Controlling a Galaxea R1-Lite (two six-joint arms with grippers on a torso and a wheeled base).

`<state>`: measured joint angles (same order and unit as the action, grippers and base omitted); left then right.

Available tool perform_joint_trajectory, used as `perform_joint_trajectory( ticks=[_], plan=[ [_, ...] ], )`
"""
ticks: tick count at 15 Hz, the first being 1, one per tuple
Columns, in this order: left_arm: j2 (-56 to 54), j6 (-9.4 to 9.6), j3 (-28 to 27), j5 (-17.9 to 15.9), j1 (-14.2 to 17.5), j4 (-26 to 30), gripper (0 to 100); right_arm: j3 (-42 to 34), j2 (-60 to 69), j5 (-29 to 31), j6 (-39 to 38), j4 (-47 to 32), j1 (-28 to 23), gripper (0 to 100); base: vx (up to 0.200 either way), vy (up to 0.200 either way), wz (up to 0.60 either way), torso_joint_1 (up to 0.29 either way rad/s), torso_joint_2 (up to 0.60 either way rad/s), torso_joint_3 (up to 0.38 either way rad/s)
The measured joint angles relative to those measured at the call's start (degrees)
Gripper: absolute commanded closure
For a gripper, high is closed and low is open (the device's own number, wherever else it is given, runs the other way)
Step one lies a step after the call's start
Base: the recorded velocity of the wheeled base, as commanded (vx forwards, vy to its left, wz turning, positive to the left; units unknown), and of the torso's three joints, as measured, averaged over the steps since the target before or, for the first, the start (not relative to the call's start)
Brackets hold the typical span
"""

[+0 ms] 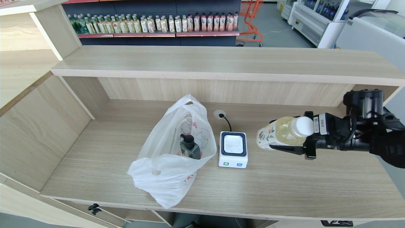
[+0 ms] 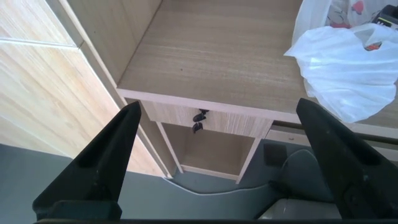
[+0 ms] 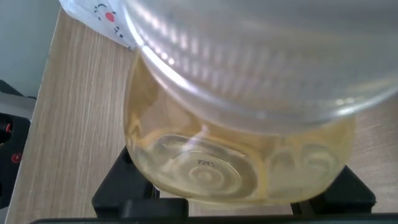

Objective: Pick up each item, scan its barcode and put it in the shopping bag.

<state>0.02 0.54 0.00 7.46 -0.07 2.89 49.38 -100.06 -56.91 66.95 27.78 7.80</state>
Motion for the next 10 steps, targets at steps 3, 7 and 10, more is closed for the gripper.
perform_joint_trajectory(
  ticks=[3,7,10],
  plan=[
    [0.0,0.0,0.0,0.0,-0.02,0.01,0,4.22,-4.13,-2.07,2.49,1.89,1.26,100,0.0,0.0,0.0,0.0,0.0,0.0],
    [0.0,0.0,0.0,-0.02,-0.02,0.01,0,5.71,-9.03,-5.01,9.55,2.51,1.62,100,0.0,0.0,0.0,0.0,0.0,0.0],
    [0.0,0.0,0.0,-0.02,0.0,0.0,0,6.21,-11.74,-5.33,10.91,3.99,1.73,100,0.0,0.0,0.0,0.0,0.0,0.0]
  ],
)
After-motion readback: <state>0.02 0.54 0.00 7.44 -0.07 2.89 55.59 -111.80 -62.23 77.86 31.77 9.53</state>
